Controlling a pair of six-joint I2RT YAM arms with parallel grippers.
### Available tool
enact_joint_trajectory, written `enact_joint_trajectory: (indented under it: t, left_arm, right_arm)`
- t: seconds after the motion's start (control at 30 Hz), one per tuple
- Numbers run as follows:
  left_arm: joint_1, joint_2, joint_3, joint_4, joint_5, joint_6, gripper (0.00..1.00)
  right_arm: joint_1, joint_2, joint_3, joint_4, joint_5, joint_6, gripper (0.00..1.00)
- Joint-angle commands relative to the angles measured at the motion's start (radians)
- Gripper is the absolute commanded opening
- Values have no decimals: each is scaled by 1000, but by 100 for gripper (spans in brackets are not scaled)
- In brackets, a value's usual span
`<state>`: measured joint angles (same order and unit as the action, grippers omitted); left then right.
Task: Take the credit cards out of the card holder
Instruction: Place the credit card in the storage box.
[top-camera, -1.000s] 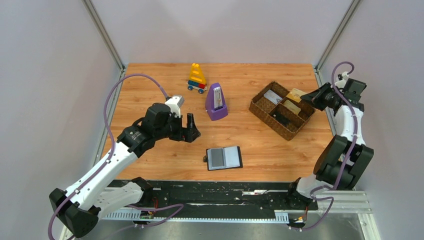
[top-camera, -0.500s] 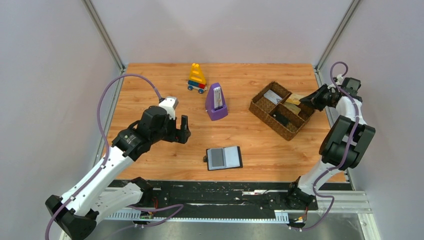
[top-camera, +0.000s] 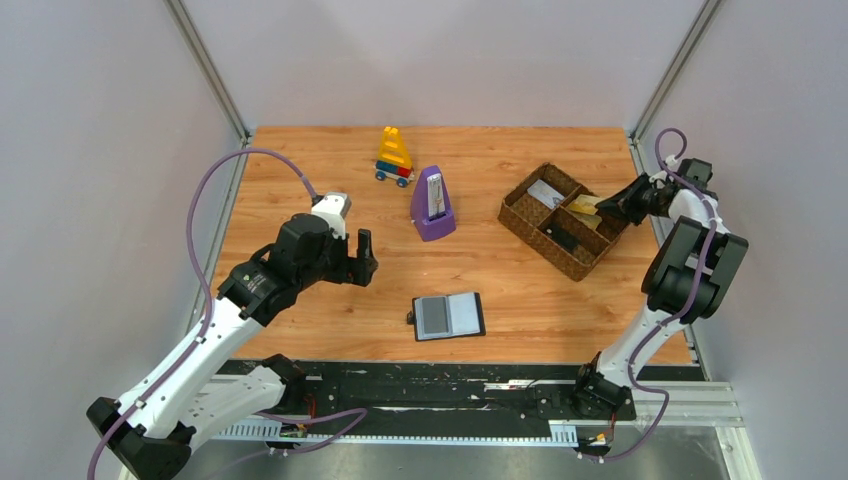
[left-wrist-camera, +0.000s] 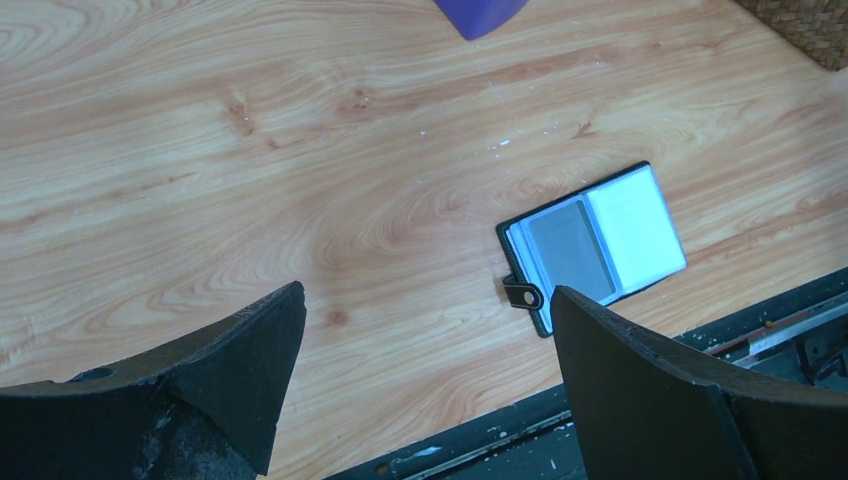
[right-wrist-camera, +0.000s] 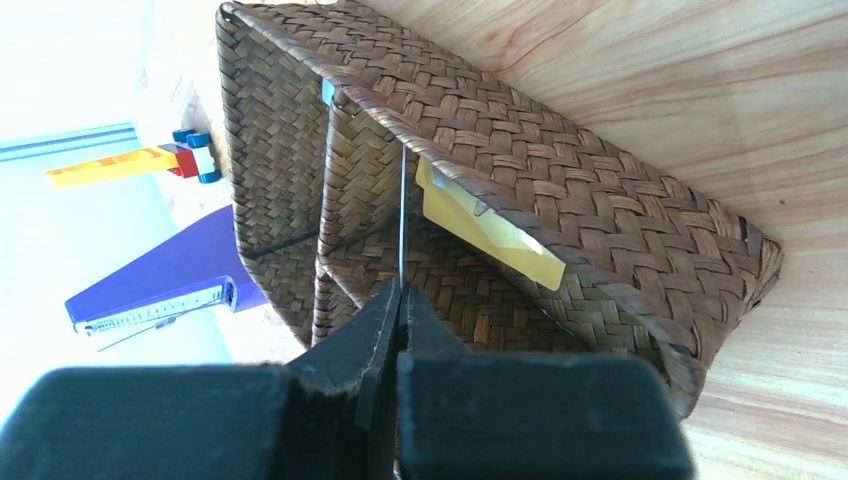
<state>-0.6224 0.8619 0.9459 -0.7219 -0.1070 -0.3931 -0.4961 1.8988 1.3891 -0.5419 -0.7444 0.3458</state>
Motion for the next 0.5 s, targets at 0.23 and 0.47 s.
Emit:
enact_joint_trajectory:
  t: [0.23, 0.47]
  left_arm:
    - [-3, -3, 33, 22, -24, 18, 100]
    - [-4, -7, 31, 22, -34, 17, 100]
  right_arm:
    - [12, 60, 41, 70, -42, 23, 0]
    - [17, 90, 45, 80, -29, 34, 6]
